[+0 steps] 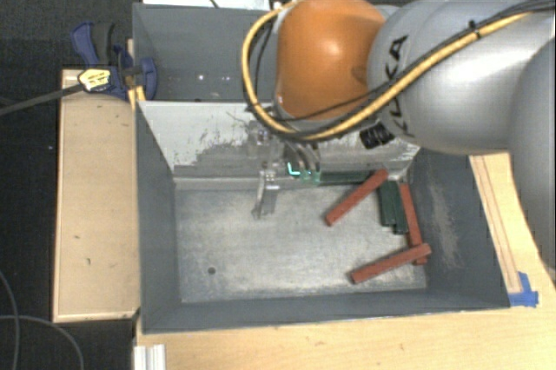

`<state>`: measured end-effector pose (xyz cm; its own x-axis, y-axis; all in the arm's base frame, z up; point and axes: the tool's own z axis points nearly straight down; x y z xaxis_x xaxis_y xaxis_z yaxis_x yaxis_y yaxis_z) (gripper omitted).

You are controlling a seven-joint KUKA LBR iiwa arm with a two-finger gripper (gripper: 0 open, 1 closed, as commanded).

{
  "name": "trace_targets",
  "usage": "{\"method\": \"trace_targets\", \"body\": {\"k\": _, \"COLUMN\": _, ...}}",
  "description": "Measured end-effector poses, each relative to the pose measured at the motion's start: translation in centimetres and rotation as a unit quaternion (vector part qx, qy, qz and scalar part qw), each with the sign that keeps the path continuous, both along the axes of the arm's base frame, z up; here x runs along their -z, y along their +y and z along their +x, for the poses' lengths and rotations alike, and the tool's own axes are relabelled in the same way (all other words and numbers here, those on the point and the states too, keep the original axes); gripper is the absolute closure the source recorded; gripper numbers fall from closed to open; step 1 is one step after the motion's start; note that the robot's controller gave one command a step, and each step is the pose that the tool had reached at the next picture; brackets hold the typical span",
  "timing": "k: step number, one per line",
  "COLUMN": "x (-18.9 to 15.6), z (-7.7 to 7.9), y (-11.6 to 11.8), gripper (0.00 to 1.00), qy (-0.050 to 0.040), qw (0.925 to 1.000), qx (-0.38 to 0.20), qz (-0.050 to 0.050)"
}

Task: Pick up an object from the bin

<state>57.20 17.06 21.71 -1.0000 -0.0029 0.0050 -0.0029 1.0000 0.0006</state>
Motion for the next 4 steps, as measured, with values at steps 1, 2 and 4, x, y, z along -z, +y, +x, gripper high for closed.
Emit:
{"method": "trace_targets", "body": {"k": 1, "x": 5.4, "z": 0.3, "y": -5.6, "gripper": 0.00, "qy": -0.0008, "qw": 0.9995, "qx": 0.031, "qz": -0.002}}
{"method": "trace_targets", "body": {"k": 2, "x": 6.1, "z": 0.4, "y": -14.0, "gripper": 0.00, "qy": -0.0031, "qw": 0.9969, "qx": 0.079, "qz": -0.002}}
{"method": "trace_targets", "body": {"k": 4, "x": 14.9, "z": 1.2, "y": -21.4, "gripper": 0.00, "qy": -0.0034, "qw": 0.9999, "qx": 0.014, "qz": 0.000}}
